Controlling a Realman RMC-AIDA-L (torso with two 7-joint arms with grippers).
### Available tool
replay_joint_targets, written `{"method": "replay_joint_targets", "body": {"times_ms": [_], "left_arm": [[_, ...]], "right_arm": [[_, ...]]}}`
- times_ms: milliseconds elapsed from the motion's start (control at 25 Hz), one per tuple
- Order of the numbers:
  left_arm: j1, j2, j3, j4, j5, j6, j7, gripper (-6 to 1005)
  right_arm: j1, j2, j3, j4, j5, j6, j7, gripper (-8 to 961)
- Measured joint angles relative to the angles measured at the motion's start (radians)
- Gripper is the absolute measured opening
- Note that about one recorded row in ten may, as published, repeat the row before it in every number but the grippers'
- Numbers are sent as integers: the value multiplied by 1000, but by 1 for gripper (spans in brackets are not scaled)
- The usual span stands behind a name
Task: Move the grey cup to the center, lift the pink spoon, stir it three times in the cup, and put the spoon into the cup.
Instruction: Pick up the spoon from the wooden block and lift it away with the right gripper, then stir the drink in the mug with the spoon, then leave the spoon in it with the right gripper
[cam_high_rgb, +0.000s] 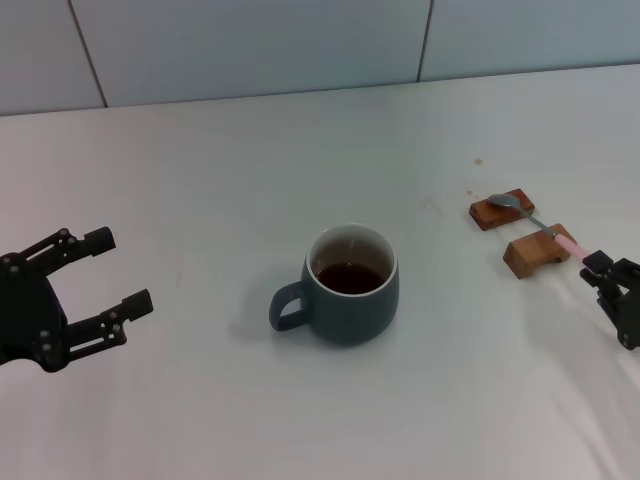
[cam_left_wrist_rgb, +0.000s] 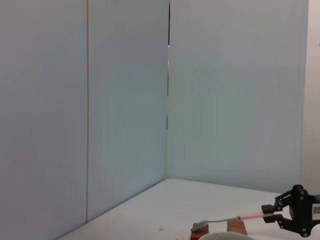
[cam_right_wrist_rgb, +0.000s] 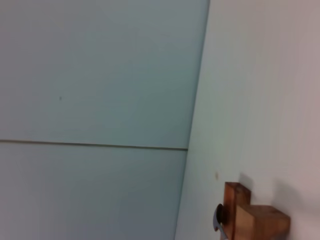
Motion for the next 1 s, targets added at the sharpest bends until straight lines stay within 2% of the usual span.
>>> {"method": "replay_joint_targets", "body": {"times_ms": [40,200,240,320,400,440,480,520,600,640,680,760,840,880,1000], "left_arm": [[1,0,0,0,-1,4,0,832],[5,-2,0,0,-2,13,-1,832],[8,-3,0,-1,-4,16,0,832],[10,-3,0,-1,-6,16,0,832],[14,-4,0,-2,-11,19,1,832],[16,-4,0,-2,-14,21,2,832],[17,-5,0,-3,-16,22,3,832],[19,-5,0,-3,-17,24,3,832],[21,-6,0,-2,-18,25,3,832],[21,-7,0,-2,-18,25,3,832],[22,-7,0,-3,-19,26,3,832],[22,-8,0,-6,-19,26,3,832],[22,-8,0,-9,-19,26,2,832],[22,-8,0,-9,-19,26,2,832],[22,-8,0,-9,-19,25,-1,832]], "right_arm": [[3,1,1,-7,1,-6,-25,211],[13,3,4,-23,10,-28,-107,171],[17,4,5,-29,31,-45,-202,161],[18,4,5,-30,46,-55,-268,141],[18,6,5,-29,90,-81,-440,121],[16,7,5,-26,132,-114,-609,111],[16,7,5,-26,132,-114,-609,111],[14,8,5,-24,158,-144,-719,111],[8,9,5,-23,208,-216,-919,111],[5,8,5,-29,247,-298,-1075,110],[5,8,5,-29,247,-298,-1075,110],[13,5,4,-71,260,-395,-1173,110],[50,0,-10,-218,263,-543,-1194,110],[50,0,-10,-218,263,-543,-1194,110],[99,-5,-63,-429,263,-655,-1043,110]]}}
